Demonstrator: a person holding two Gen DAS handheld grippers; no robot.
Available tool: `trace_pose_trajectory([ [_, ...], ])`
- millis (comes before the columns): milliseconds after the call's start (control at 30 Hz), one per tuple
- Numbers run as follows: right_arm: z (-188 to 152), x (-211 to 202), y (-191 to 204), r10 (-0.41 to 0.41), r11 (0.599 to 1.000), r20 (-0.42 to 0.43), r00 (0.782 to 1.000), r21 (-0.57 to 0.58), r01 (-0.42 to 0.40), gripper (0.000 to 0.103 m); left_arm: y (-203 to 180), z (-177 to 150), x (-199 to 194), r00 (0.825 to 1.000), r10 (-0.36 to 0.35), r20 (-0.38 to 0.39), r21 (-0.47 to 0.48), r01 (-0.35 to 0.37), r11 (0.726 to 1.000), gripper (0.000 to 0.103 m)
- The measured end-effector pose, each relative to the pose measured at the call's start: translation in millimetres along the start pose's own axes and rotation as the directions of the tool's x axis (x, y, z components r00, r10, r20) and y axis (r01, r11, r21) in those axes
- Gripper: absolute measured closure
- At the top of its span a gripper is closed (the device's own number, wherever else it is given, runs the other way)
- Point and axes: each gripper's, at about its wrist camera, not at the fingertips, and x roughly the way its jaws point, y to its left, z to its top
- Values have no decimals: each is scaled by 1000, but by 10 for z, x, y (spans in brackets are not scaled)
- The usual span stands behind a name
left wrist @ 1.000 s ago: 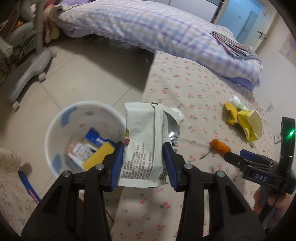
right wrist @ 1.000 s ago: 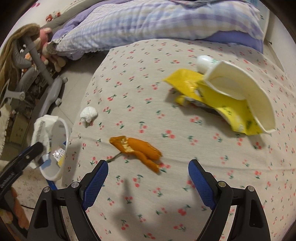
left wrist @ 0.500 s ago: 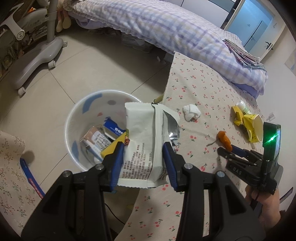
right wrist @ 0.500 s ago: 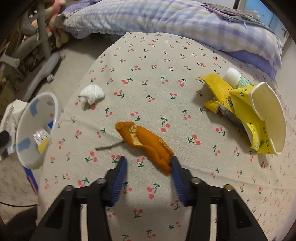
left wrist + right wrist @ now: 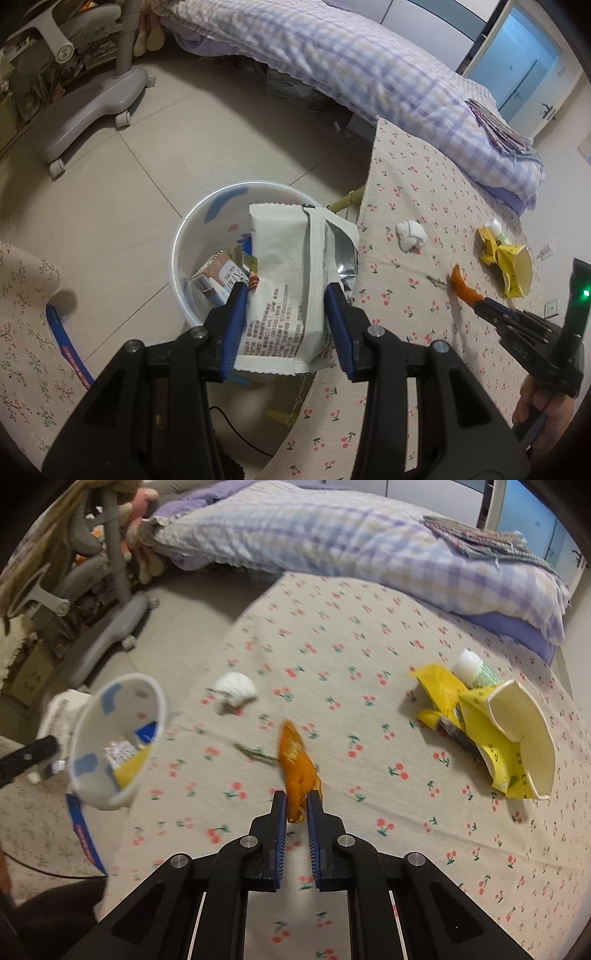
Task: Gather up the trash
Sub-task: 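Carry the packet toward the bin with the left tool while the right tool grasps the orange peel, then drop the packet into the bin with the left tool while the right tool carries the peel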
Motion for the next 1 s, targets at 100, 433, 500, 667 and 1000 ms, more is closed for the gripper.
trace_pose_trajectory([
  [100,8,-95,69,35,999,15,999,-5,-35,91,53,25,12,1000,10,8,-12,-10,1000,58],
  [433,65,-172,123,79,997,16,997,11,-79,88,156,77,72,1000,27,15,-31,-27,999,58],
  [500,48,-38,72,89,995,-27,996,37,-88,66,145,79,77,999,30,14,-24,-30,999,58],
  [667,7,231,1,89,993,-66,994,80,-83,38,143,71,80,1000,29,11,-20,-29,999,58],
  [1000,-46,393,196,25,999,-114,993,-40,-30,85,78,62,64,999,26,22,-23,-26,999,58],
])
